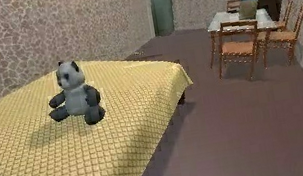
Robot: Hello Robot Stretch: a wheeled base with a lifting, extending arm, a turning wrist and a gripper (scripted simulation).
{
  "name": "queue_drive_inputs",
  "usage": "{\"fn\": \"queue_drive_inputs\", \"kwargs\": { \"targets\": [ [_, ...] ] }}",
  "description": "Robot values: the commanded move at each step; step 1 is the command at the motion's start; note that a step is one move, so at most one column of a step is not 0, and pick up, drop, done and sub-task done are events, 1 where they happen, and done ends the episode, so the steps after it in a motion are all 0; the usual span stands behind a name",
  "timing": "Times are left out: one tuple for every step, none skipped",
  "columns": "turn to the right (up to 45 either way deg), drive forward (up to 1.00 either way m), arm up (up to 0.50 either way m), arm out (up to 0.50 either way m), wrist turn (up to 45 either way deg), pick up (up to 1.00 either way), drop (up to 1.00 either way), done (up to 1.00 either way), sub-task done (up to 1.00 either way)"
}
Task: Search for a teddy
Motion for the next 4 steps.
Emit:
{"fn": "queue_drive_inputs", "kwargs": {
  "targets": [
    [6.0,0.0,0.0,0.0,0.0,0.0,0.0,0.0,0.0],
    [0.0,0.6,0.0,0.0,0.0,0.0,0.0,0.0,0.0],
    [-42.0,0.0,0.0,0.0,0.0,0.0,0.0,0.0,0.0],
    [0.0,0.0,0.0,0.0,0.0,0.0,0.0,1.0,0.0]
  ]
}}
